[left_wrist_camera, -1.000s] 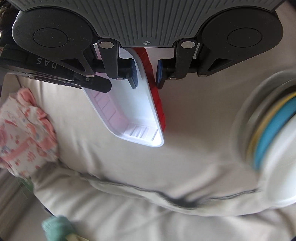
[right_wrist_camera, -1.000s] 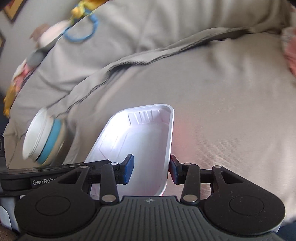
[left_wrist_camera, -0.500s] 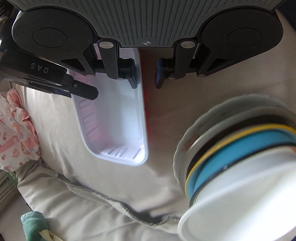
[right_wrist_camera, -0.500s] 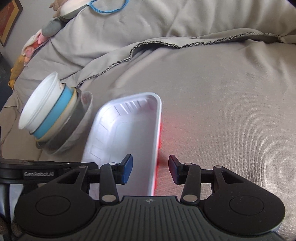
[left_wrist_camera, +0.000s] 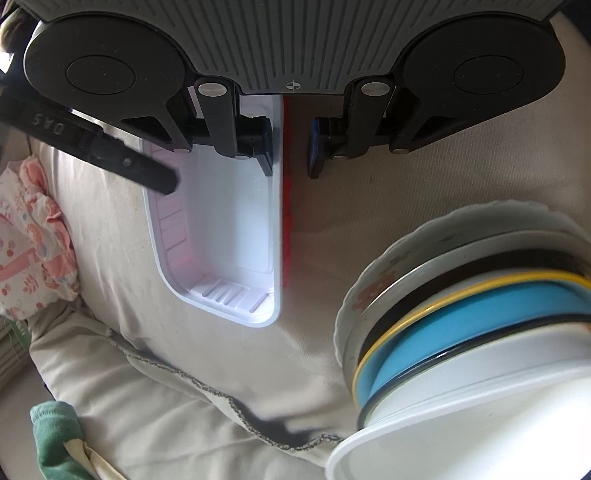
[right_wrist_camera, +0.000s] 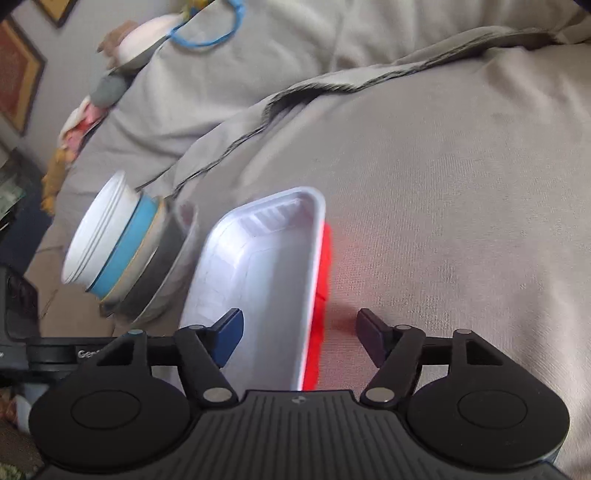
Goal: Organize plates and bowls
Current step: 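Grasp the rim of the white red-sided tray with the right gripper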
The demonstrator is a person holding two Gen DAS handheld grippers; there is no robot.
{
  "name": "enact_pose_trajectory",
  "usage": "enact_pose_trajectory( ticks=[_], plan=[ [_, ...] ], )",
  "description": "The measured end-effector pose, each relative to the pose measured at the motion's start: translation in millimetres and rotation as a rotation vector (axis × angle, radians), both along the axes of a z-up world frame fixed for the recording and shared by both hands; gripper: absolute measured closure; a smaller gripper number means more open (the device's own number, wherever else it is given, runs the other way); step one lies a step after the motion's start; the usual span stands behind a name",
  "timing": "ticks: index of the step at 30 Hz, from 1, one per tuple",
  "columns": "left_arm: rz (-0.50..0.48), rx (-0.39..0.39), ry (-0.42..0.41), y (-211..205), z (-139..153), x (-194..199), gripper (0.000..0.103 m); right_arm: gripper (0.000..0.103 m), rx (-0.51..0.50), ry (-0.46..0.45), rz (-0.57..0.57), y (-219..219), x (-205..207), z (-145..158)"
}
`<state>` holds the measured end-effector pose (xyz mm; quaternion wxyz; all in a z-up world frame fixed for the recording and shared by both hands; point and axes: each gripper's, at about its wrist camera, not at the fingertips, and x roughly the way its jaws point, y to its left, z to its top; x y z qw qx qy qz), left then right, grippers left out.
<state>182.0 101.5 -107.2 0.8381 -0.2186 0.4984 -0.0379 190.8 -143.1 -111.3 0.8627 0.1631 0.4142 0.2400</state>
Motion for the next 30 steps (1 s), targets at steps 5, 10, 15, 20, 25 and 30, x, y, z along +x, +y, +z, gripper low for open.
enact_pose_trajectory(
  ticks=[5, 10, 15, 20, 25, 30],
  plan=[
    [0.021, 0.01, 0.002, -3, -1, 0, 0.08, 0.022, -0.226, -0.12, -0.122, 7, -19, -1],
    [-0.008, 0.096, -0.029, -16, 2, -3, 0.082, 0.006, -0.223, -0.12, -0.094, 11, -17, -4],
    [-0.018, 0.131, -0.055, -20, 2, -6, 0.082, 0.0, -0.166, -0.063, -0.104, 11, -16, -5],
    [-0.008, 0.126, -0.066, -18, 1, -10, 0.082, 0.0, -0.193, -0.075, -0.049, 12, -16, -5],
    [-0.014, 0.155, -0.07, -22, 2, -13, 0.082, 0.046, -0.229, -0.163, -0.09, 16, -25, -1],
    [-0.016, 0.135, -0.052, -21, 2, -14, 0.085, 0.064, -0.094, -0.088, -0.057, 8, -20, -1]
  ],
)
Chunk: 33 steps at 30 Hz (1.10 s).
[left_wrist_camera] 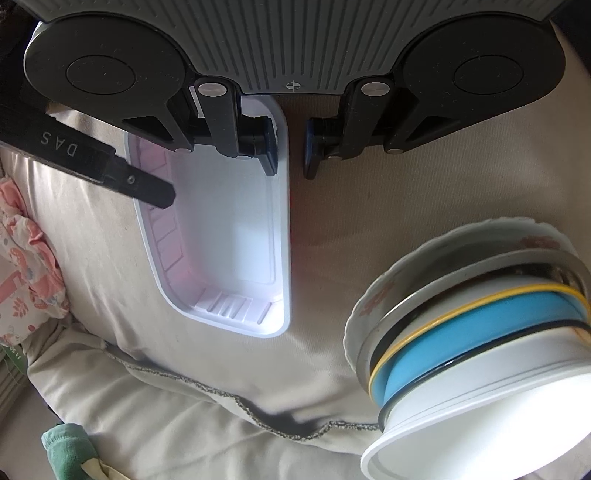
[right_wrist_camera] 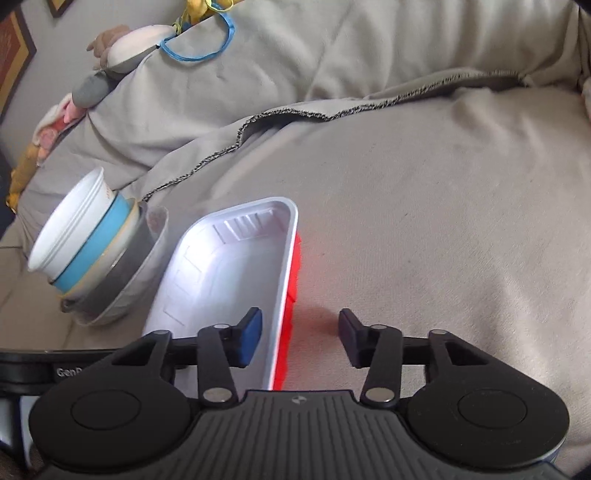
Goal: Organize plates and bowls
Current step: 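Grasp the rim of the white red-sided tray with the right gripper, then lift and carry the tray over the bowl stack with the right gripper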
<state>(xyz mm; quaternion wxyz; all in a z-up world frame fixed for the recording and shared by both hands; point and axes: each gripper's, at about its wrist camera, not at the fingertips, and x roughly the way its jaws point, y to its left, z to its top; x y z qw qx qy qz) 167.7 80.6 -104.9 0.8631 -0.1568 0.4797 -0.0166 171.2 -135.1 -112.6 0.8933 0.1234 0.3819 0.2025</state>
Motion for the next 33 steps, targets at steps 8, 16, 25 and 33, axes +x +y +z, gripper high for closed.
enact_pose_trajectory(
  ticks=[8, 16, 25, 33],
  plan=[
    [-0.045, 0.018, 0.079, -1, 3, -25, 0.085, 0.068, 0.023, 0.012, 0.08, 19, -36, 7],
    [0.021, -0.057, 0.012, 21, 8, -25, 0.086, 0.068, 0.003, 0.042, 0.081, 21, -35, 5],
    [0.032, -0.083, -0.012, 20, 7, -10, 0.083, 0.068, 0.008, 0.081, 0.084, 30, -16, 9],
    [0.039, -0.089, -0.345, 61, 133, -40, 0.082, 0.069, 0.065, -0.135, 0.116, 42, -30, 120]
  ],
)
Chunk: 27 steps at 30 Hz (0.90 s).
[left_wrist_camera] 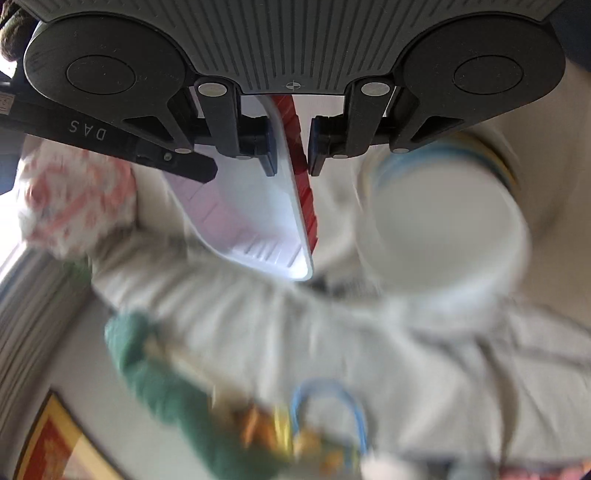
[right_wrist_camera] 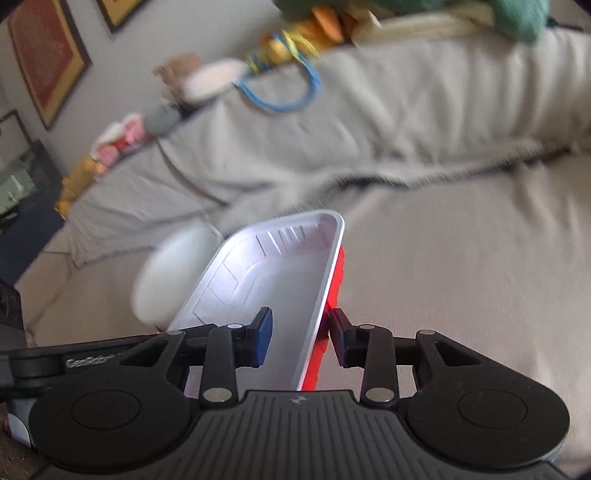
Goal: Organize plates and bowls
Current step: 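Lift and carry the tray over the bowl stack with the right gripper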
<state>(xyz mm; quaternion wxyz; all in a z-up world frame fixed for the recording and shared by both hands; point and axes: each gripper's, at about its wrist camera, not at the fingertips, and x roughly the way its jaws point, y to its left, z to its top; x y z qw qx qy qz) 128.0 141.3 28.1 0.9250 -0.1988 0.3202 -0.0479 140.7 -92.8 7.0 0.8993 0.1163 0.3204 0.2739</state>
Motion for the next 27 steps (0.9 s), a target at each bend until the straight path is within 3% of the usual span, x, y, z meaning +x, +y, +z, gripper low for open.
enact_pose_trajectory(
  ticks=[3, 6, 9, 13, 17, 23, 27],
  plan=[
    [0.065, 0.045, -0.054, 29, 31, 0, 0.082, 0.069, 0.026, -0.038, 0.076, 36, 5, 31],
    [0.125, 0.057, -0.049, 60, 35, 3, 0.08, 0.069, 0.002, -0.082, 0.122, 83, 7, 39],
    [0.18, 0.047, -0.007, 86, 16, 17, 0.08, 0.068, -0.045, -0.098, 0.146, 128, 13, 31],
    [0.202, -0.04, 0.088, 113, -24, 40, 0.08, 0.068, -0.097, -0.034, 0.14, 166, 34, 7],
    [0.202, -0.101, 0.031, 130, -31, 33, 0.081, 0.068, -0.152, -0.008, 0.13, 179, 41, -11],
    [0.198, -0.171, -0.05, 148, -21, 19, 0.081, 0.068, -0.144, -0.023, 0.084, 168, 41, -9],
    [0.251, -0.228, -0.037, 164, -26, 15, 0.08, 0.047, -0.094, -0.017, 0.021, 150, 40, -4]
  ],
)
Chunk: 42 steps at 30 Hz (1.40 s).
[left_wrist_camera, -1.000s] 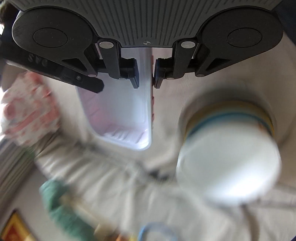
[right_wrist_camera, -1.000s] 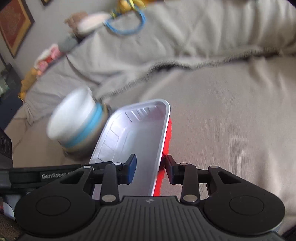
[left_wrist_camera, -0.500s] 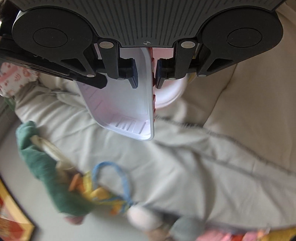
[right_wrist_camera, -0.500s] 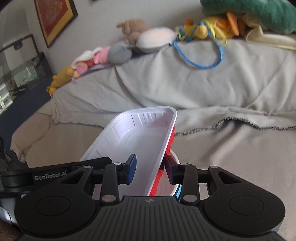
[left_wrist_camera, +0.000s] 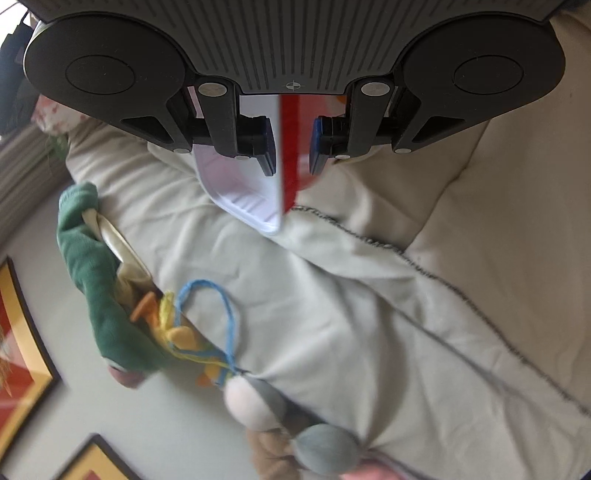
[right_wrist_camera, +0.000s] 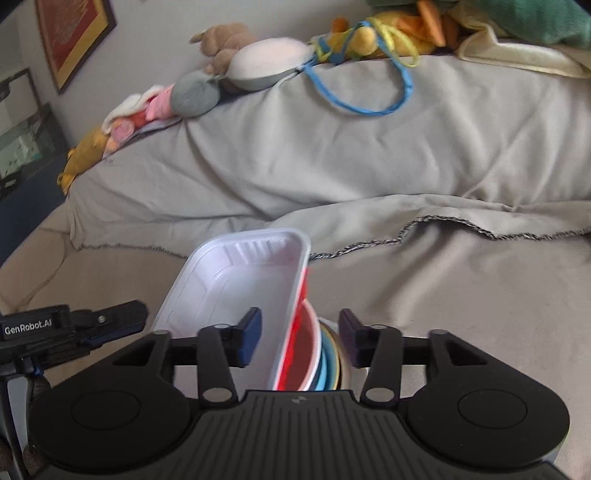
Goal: Organize plates and bowls
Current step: 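Lift and carry the tray over the bowl stack with the right gripper, then lower the tray into the top white bowl with the right gripper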
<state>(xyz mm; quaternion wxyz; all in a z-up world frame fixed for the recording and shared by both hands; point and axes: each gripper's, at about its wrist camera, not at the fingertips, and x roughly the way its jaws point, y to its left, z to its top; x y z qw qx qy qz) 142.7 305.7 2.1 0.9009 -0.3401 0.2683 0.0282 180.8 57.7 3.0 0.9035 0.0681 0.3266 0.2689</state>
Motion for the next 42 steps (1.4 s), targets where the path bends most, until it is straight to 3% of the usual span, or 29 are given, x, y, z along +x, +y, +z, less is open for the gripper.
enact_pose_trajectory(
  ticks=[4, 9, 15, 22, 28, 30, 34, 38, 42],
  plan=[
    [0.026, -0.098, 0.084, 12, -22, 4, 0.08, 0.038, 0.056, 0.104, -0.004, -11, 6, -9],
    [0.002, -0.248, 0.096, 19, -46, 2, 0.08, 0.038, 0.129, 0.259, 0.056, -10, 9, -30],
    [-0.013, -0.243, 0.101, 17, -45, 5, 0.079, 0.036, 0.16, 0.303, 0.094, 0, 9, -33],
    [-0.006, -0.237, 0.084, 21, -39, 2, 0.079, 0.036, 0.119, 0.254, 0.104, 7, 6, -24],
    [-0.01, -0.203, -0.006, 23, -10, 0, 0.079, 0.036, 0.072, 0.098, 0.036, 2, -2, -5],
    [-0.028, -0.185, 0.002, 17, -6, 6, 0.079, 0.038, 0.086, 0.107, 0.047, 5, 1, -3],
    [-0.066, -0.151, 0.032, 4, -6, 13, 0.077, 0.056, 0.053, 0.133, 0.102, 17, -2, -9],
    [-0.052, -0.14, 0.037, 8, -5, 4, 0.077, 0.057, -0.003, 0.085, 0.132, 30, -17, -10],
    [-0.052, -0.153, 0.029, 13, -3, -4, 0.077, 0.057, 0.005, 0.085, 0.16, 33, -22, -7]
  ],
)
